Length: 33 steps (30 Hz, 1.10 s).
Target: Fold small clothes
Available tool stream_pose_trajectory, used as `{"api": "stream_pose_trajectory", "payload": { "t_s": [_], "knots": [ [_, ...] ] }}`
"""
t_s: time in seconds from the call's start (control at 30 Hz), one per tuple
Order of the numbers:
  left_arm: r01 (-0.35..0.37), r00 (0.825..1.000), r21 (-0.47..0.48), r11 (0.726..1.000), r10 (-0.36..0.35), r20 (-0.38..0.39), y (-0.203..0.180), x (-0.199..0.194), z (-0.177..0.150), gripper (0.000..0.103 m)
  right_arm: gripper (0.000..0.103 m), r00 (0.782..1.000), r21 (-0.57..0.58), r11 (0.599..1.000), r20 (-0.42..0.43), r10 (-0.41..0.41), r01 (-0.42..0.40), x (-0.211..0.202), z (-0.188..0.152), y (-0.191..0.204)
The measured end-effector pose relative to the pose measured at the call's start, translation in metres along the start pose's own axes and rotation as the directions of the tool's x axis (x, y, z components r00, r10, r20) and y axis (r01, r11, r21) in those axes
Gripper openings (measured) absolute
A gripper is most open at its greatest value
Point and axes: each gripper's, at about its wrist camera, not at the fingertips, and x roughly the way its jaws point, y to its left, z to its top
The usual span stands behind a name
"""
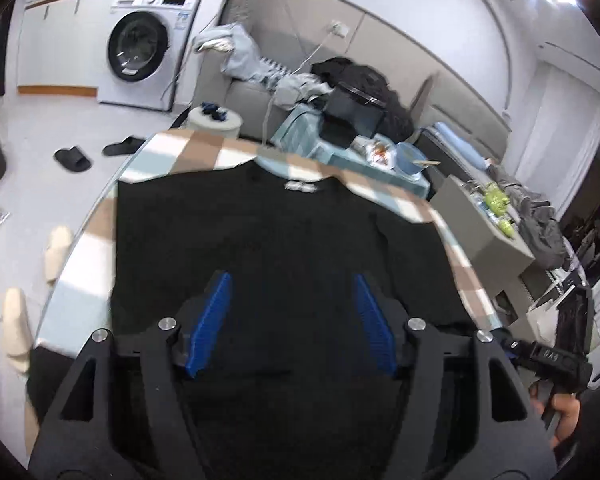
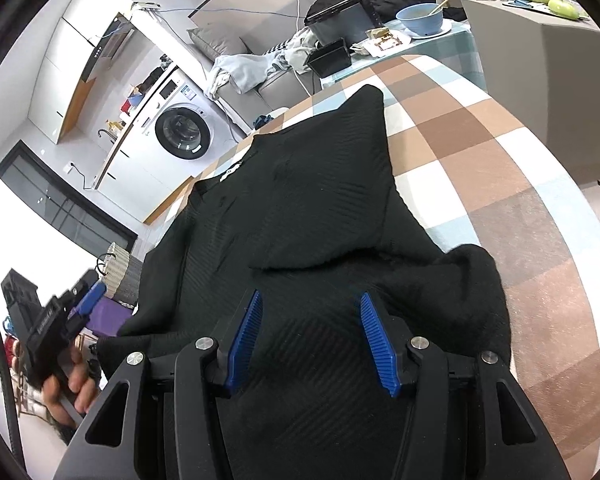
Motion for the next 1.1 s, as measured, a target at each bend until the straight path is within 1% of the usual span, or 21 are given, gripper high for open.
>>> {"api": "stream_pose_trajectory", "payload": {
  "t_s": [0.17, 0.2, 0.23, 0.27, 0.3, 0.33, 0.37, 0.4, 0.43, 0.47, 0.5, 0.53, 0.63, 0.67, 0.73, 0.77, 0.87, 1.0, 1.1],
  "knots": [
    [-0.056, 0.998, -0.053, 0.997, 0.057, 0.016, 0.033, -0.021, -0.029, 0.061, 0.053, 1.0, -0.032, 0.999, -0.001, -0.018, 0.018, -0.006, -0.001, 0.001],
    [-0.071, 0.997, -0.058, 0.996, 0.073, 0.022, 0.041, -0.027, -0.035, 0.062, 0.053, 1.0, -0.054, 0.998, 0.003, -0.029, 0.029, -0.009, -0.001, 0.003],
    [-0.081, 0.996, -0.054, 0.995, 0.082, 0.028, 0.051, -0.037, -0.05, 0.064, 0.053, 0.999, -0.075, 0.996, 0.01, -0.039, 0.04, -0.012, -0.002, 0.005],
    [-0.099, 0.994, -0.044, 0.994, 0.101, 0.036, 0.053, -0.044, -0.057, 0.065, 0.053, 0.998, -0.103, 0.993, 0.021, -0.051, 0.053, -0.018, -0.002, 0.007],
    [-0.121, 0.991, -0.032, 0.992, 0.122, 0.047, 0.057, -0.059, -0.07, 0.067, 0.054, 0.998, -0.126, 0.99, 0.03, -0.059, 0.063, -0.023, -0.003, 0.008],
    [-0.142, 0.988, -0.02, 0.99, 0.143, 0.054, 0.059, -0.064, -0.074, 0.072, 0.056, 0.997, -0.153, 0.986, 0.046, -0.062, 0.069, -0.034, -0.005, 0.009],
    [-0.157, 0.986, -0.01, 0.988, 0.157, 0.06, 0.061, -0.07, -0.078, 0.073, 0.061, 0.997, -0.168, 0.984, 0.057, -0.059, 0.067, -0.041, -0.006, 0.008],
    [-0.171, 0.983, 0.0, 0.985, 0.17, 0.071, 0.063, -0.087, -0.093, 0.076, 0.068, 0.996, -0.184, 0.981, 0.072, -0.057, 0.069, -0.05, -0.008, 0.008],
    [-0.176, 0.981, 0.003, 0.984, 0.176, 0.078, 0.065, -0.092, -0.097, 0.079, 0.071, 0.994, -0.199, 0.977, 0.089, -0.061, 0.078, -0.059, -0.01, 0.006],
    [-0.185, 0.979, 0.007, 0.983, 0.184, 0.083, 0.07, -0.099, -0.103, 0.081, 0.077, 0.992, -0.212, 0.973, 0.105, -0.072, 0.094, -0.069, -0.013, 0.003],
    [-0.196, 0.977, 0.006, 0.981, 0.195, 0.084, 0.071, -0.103, -0.108, 0.081, 0.082, 0.989, -0.217, 0.97, 0.116, -0.087, 0.111, -0.075, -0.016, -0.001],
    [-0.211, 0.974, -0.002, 0.978, 0.21, 0.086, 0.076, -0.108, -0.114, 0.081, 0.083, 0.987, -0.219, 0.967, 0.12, -0.108, 0.133, -0.081, -0.02, -0.005],
    [-0.224, 0.971, -0.033, 0.974, 0.226, 0.079, 0.093, -0.123, -0.133, 0.081, 0.083, 0.984, -0.211, 0.963, 0.087, -0.156, 0.171, -0.082, -0.033, -0.024],
    [-0.233, 0.969, -0.046, 0.971, 0.236, 0.077, 0.099, -0.128, -0.138, 0.081, 0.082, 0.986, -0.204, 0.965, 0.065, -0.153, 0.163, -0.08, -0.039, -0.03],
    [-0.242, 0.967, -0.061, 0.968, 0.246, 0.071, 0.106, -0.134, -0.146, 0.081, 0.075, 0.991, -0.199, 0.971, 0.012, -0.136, 0.135, -0.071, -0.048, -0.037],
    [-0.247, 0.966, -0.067, 0.967, 0.251, 0.065, 0.111, -0.138, -0.151, 0.081, 0.068, 0.991, -0.201, 0.971, -0.014, -0.134, 0.128, -0.066, -0.053, -0.038],
    [-0.265, 0.962, -0.065, 0.962, 0.268, 0.045, 0.121, -0.143, -0.159, 0.081, 0.067, 0.991, -0.218, 0.971, -0.065, -0.119, 0.102, -0.052, -0.062, -0.035],
    [-0.298, 0.954, -0.045, 0.953, 0.299, 0.01, 0.133, -0.14, -0.167, 0.081, 0.067, 0.994, -0.249, 0.966, -0.067, -0.088, 0.069, -0.046, -0.063, -0.027],
    [-0.313, 0.95, -0.051, 0.949, 0.311, -0.037, 0.14, -0.122, -0.167, 0.081, 0.067, 0.996, -0.265, 0.963, -0.06, -0.067, 0.049, -0.046, -0.063, -0.023]
  ]
}}
